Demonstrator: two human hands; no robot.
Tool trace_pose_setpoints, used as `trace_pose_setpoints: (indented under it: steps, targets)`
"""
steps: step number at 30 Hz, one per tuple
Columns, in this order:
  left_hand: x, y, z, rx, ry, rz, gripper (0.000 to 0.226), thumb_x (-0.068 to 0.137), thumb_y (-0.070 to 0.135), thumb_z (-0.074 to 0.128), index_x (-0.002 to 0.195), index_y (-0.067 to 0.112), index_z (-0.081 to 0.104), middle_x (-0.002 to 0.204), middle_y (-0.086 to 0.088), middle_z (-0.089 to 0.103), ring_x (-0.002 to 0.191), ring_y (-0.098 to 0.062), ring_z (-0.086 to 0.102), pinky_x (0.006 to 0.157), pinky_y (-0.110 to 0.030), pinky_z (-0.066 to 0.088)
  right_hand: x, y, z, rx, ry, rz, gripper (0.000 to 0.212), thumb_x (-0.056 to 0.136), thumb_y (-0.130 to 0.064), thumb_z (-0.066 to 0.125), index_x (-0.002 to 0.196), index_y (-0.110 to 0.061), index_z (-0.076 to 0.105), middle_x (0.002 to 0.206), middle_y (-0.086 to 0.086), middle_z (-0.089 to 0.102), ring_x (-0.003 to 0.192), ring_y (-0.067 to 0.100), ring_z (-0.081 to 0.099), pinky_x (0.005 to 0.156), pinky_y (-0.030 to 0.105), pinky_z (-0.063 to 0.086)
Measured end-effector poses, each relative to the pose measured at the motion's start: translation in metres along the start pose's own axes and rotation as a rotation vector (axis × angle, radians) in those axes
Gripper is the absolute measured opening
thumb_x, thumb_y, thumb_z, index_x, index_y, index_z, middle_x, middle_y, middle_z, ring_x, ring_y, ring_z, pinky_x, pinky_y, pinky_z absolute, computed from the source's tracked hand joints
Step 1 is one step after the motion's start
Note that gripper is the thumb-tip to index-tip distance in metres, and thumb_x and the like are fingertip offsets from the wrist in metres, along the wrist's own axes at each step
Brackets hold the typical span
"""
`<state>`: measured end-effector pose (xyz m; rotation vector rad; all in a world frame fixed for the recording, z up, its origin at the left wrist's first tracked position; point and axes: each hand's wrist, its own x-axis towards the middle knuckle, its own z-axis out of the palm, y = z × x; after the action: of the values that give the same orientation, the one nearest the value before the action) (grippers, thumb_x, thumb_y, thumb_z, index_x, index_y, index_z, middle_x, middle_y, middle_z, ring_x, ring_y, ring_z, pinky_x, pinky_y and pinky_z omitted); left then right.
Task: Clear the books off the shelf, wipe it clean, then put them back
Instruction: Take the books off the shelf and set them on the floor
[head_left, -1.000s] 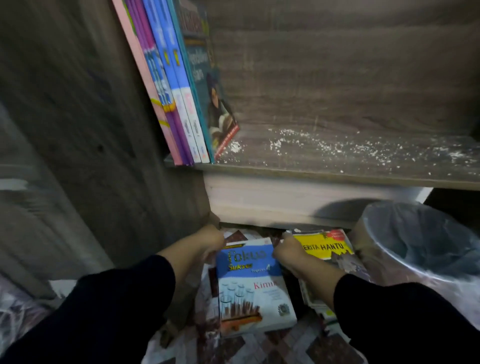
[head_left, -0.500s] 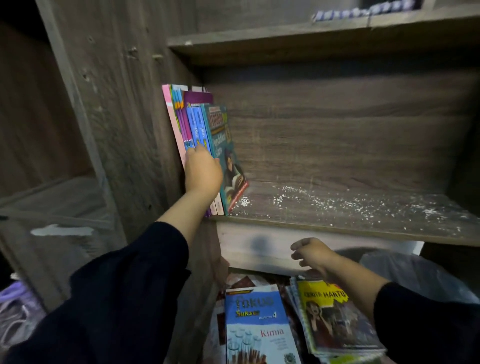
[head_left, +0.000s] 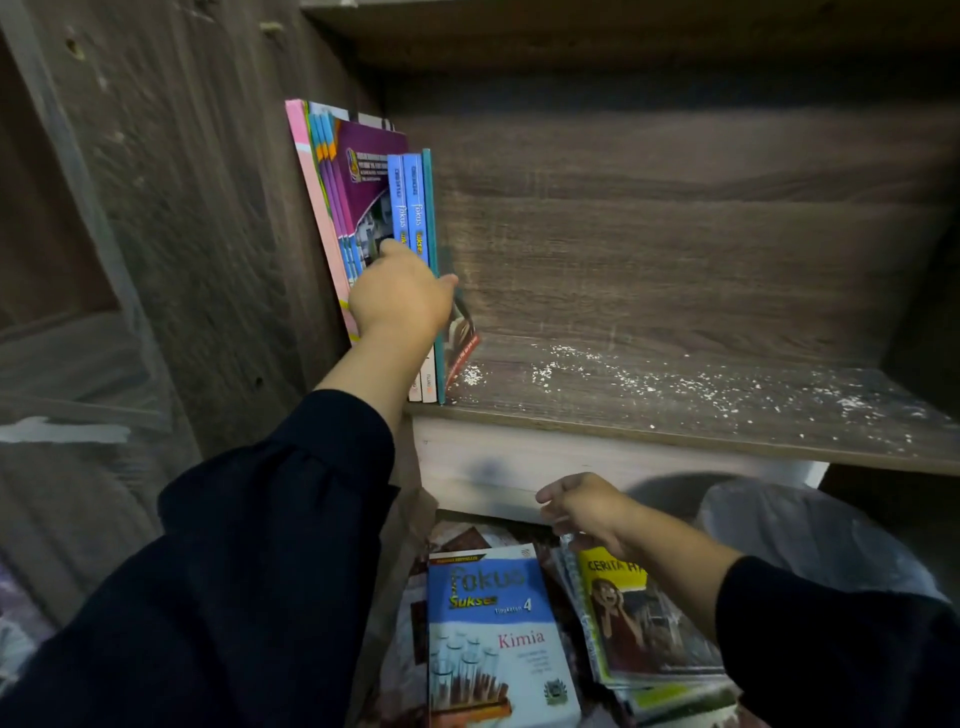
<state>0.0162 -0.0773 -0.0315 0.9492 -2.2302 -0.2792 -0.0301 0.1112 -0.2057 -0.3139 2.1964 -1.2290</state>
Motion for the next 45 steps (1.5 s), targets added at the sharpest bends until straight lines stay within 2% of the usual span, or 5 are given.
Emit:
trace_pose_setpoints:
  steps: [8, 21, 28, 36, 45]
  targets:
    - [0.002, -0.013, 0.006, -0.367, -0.032, -0.039, 0.056, 0.091, 0.029, 0.055, 0.131, -0.001, 0.029, 0.117, -0.02, 0.059, 0.109, -0.041, 0.056, 0.084, -0.045, 0.047, -0.007, -0.005, 0.003, 0.085, -0.16, 0.022, 0.017, 0.097, -0.02, 0.045, 0.092, -0.019, 0.061, 0.09, -0.001, 0.066, 0.078, 0.015, 0.059, 0.061, 0.025, 0.049]
    - [-0.032, 0.0, -0.056, -1.34, -0.328, -0.258, 0.028, 0.087, 0.013, 0.056, 0.114, 0.006, 0.056, 0.098, -0.012, 0.071, 0.078, -0.027, 0.071, 0.06, -0.042, 0.06, -0.031, -0.04, -0.039, 1.145, -0.529, -0.087, 0.115, 0.069, -0.089, 0.009, 0.128, 0.002, 0.049, 0.126, 0.029, 0.058, 0.105, 0.049, 0.062, 0.08, 0.068, 0.047]
    - [-0.093, -0.037, -0.065, -1.251, -0.542, -0.425, 0.022, 0.092, 0.014, 0.051, 0.114, 0.012, 0.055, 0.078, -0.006, 0.072, 0.053, -0.017, 0.07, 0.048, -0.036, 0.058, -0.078, -0.021, -0.051, 1.102, -0.371, -0.16, 0.107, 0.069, -0.089, 0.018, 0.118, -0.002, 0.057, 0.1, 0.021, 0.072, 0.087, 0.04, 0.071, 0.068, 0.051, 0.058]
    - [-0.154, -0.077, -0.09, -1.075, -0.718, -0.448, 0.026, 0.095, 0.017, 0.05, 0.119, 0.009, 0.055, 0.108, -0.014, 0.068, 0.083, -0.025, 0.067, 0.069, -0.039, 0.056, -0.119, 0.006, -0.053, 0.719, -0.405, -0.056, 0.098, 0.069, -0.086, 0.03, 0.114, -0.006, 0.064, 0.088, 0.019, 0.073, 0.07, 0.032, 0.073, 0.052, 0.042, 0.059]
    - [-0.201, -0.111, -0.064, -0.917, -0.875, -0.58, 0.013, 0.091, 0.017, 0.052, 0.1, 0.011, 0.059, 0.085, -0.011, 0.07, 0.068, -0.024, 0.068, 0.059, -0.036, 0.058, -0.142, 0.034, -0.042, 0.346, -0.51, 0.102, 0.04, 0.073, -0.023, 0.059, 0.103, 0.003, 0.057, 0.068, 0.017, 0.072, 0.058, 0.025, 0.072, 0.046, 0.037, 0.059]
